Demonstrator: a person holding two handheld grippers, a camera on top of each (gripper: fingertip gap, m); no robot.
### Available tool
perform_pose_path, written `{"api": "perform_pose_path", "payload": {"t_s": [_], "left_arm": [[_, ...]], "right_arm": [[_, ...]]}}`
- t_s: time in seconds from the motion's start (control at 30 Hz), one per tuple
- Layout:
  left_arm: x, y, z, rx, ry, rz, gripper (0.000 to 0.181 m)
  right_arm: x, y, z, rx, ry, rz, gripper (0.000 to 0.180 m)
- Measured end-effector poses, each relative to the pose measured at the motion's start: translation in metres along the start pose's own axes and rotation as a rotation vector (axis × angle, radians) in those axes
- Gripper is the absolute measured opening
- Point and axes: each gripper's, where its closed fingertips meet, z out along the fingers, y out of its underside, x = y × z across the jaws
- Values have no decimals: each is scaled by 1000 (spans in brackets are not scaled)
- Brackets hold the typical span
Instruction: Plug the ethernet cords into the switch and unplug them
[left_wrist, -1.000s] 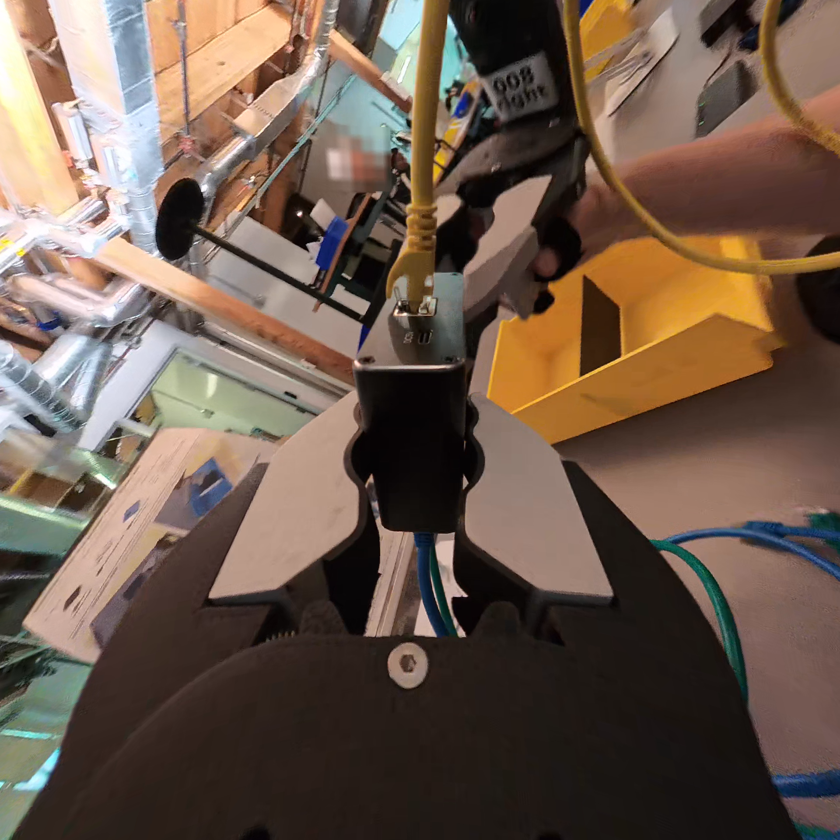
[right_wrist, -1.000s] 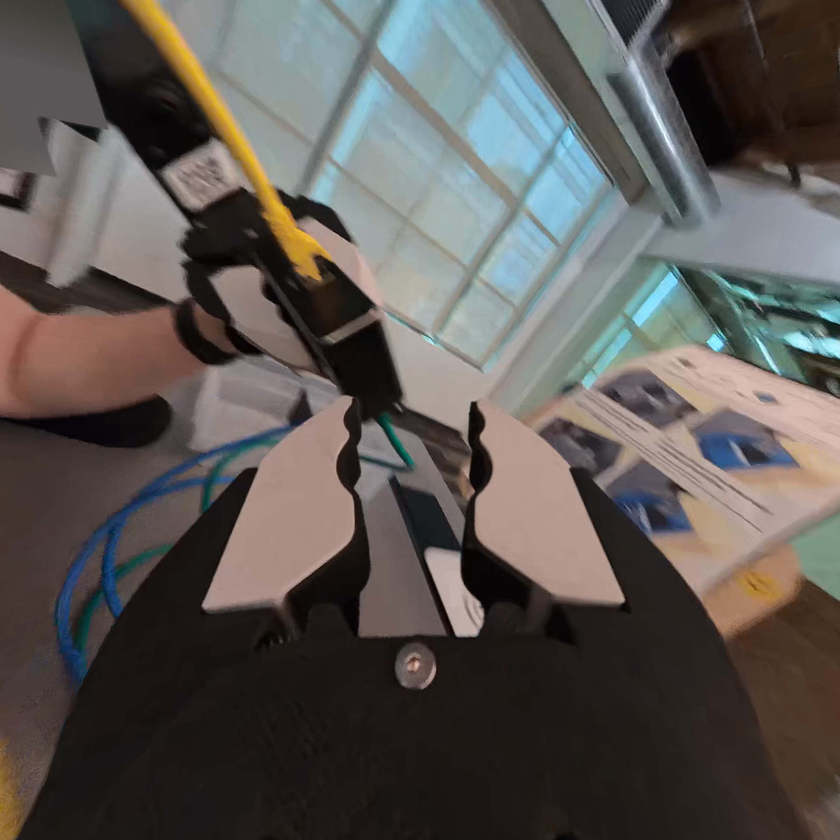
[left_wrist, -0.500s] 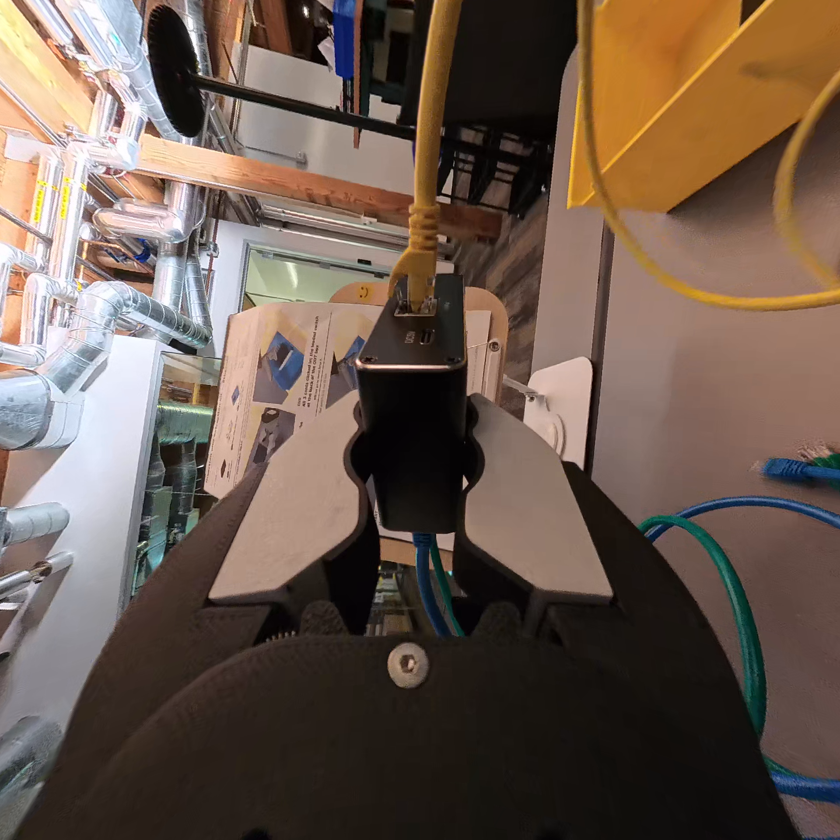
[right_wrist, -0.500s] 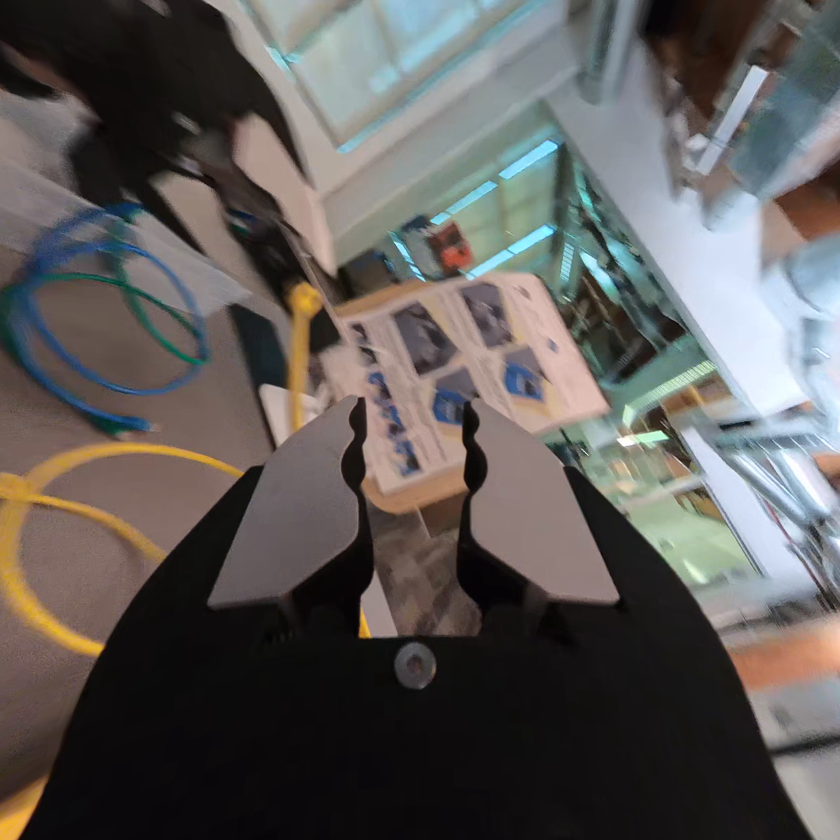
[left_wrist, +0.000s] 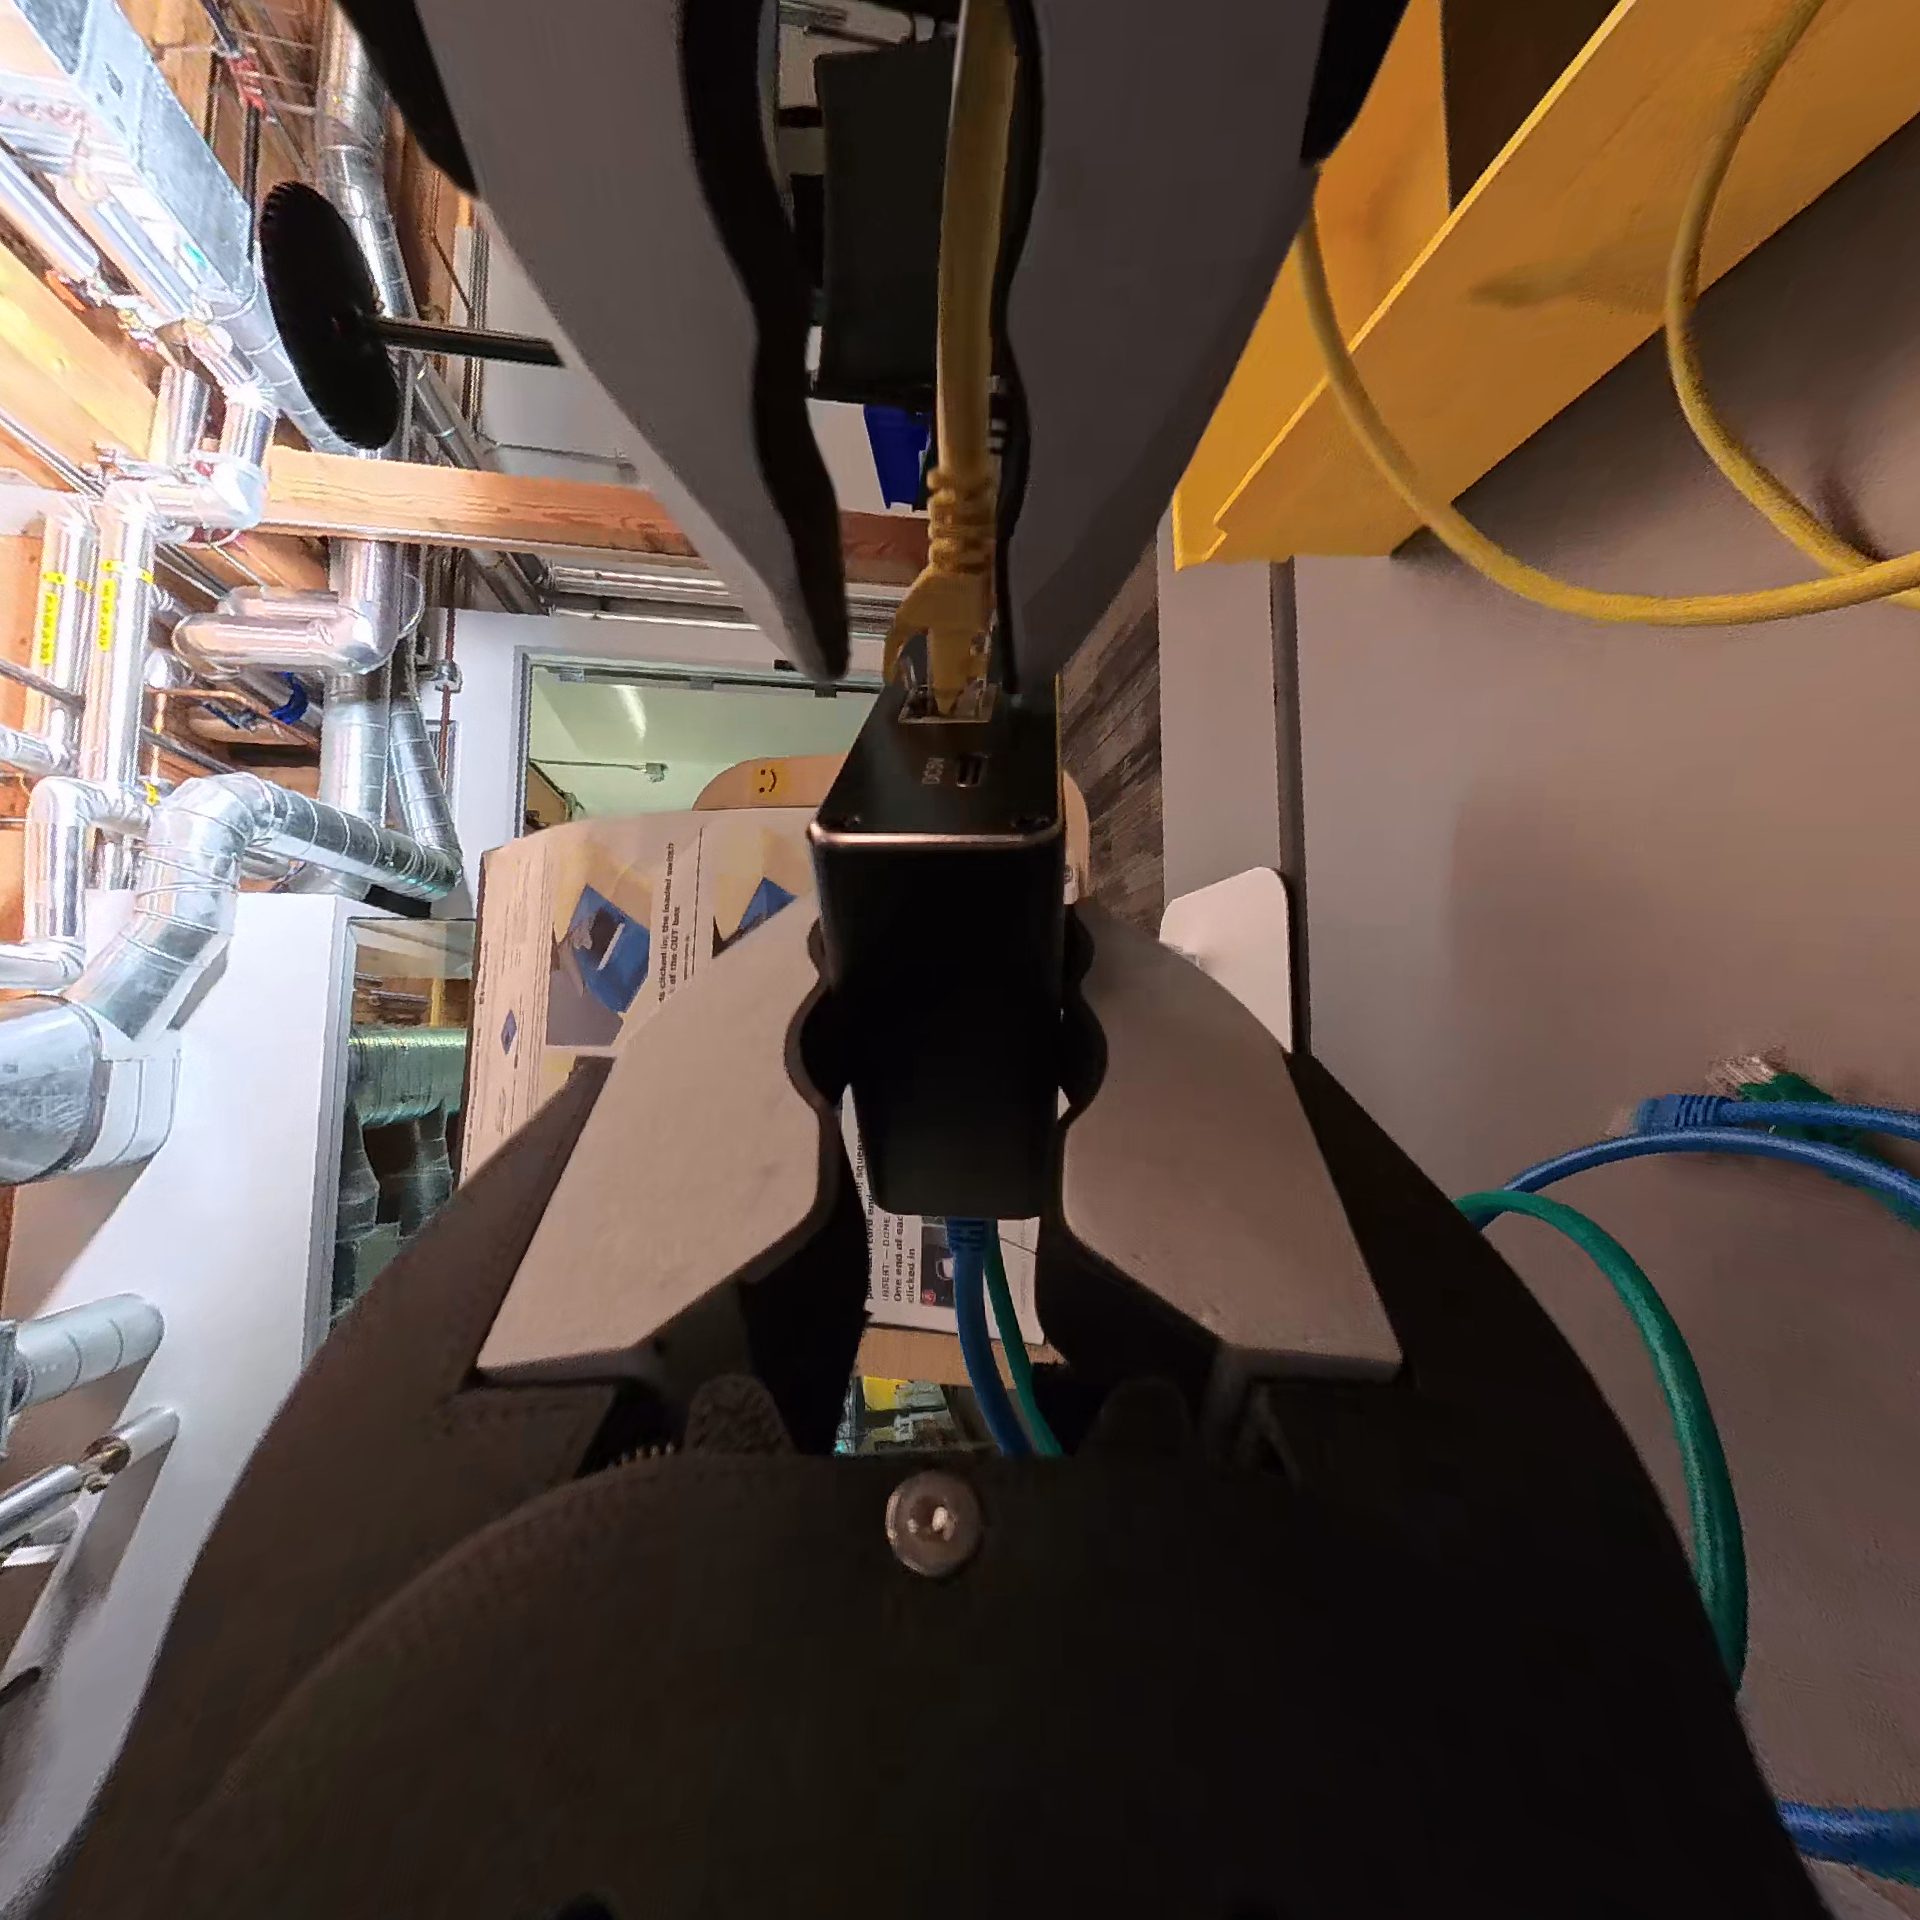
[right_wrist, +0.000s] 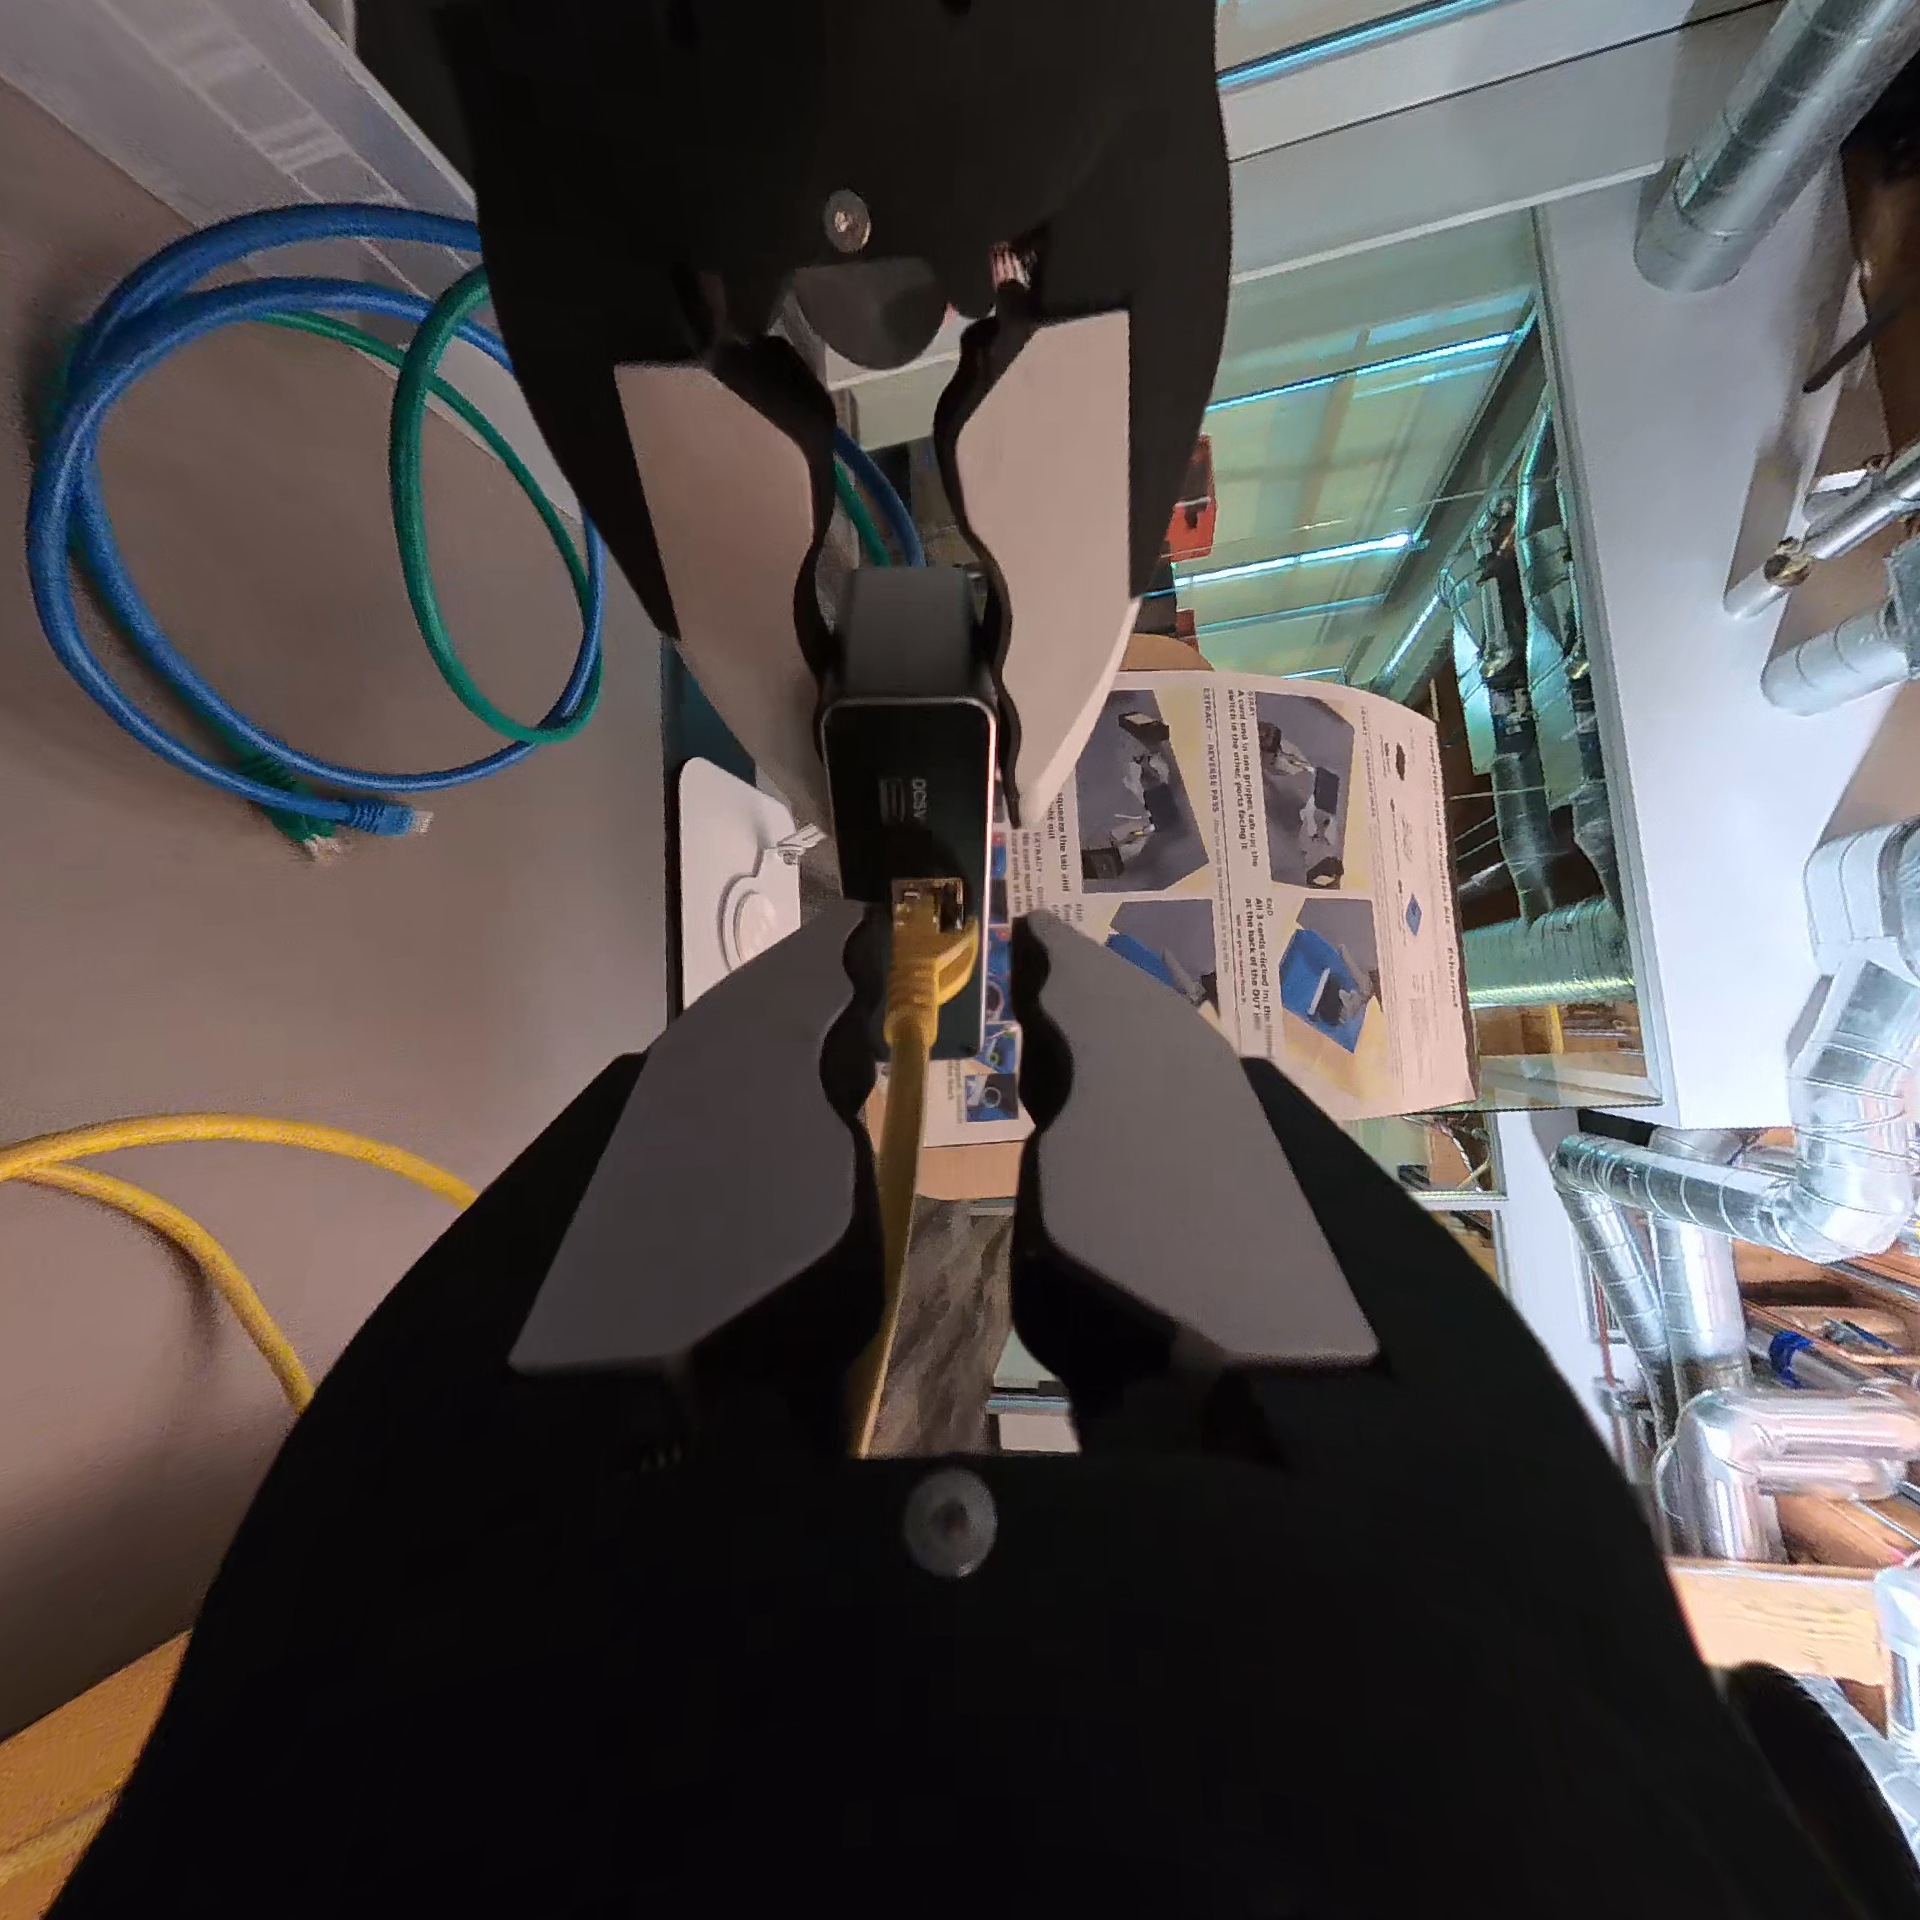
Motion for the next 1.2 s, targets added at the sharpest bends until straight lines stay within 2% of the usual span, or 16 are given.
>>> {"api": "perform_pose_path", "payload": {"t_s": [0.23, 0.8, 1.2], "left_arm": [[-5, -3, -5, 12, -12, -13, 36], [-6, -2, -7, 24, -5, -32, 36], [-4, -2, -7, 5, 1, -7, 36]], "right_arm": [[2, -4, -5, 34, 5, 6, 16], [5, -6, -4, 71, 64, -57, 15], [1, -6, -6, 97, 24, -18, 15]]}}
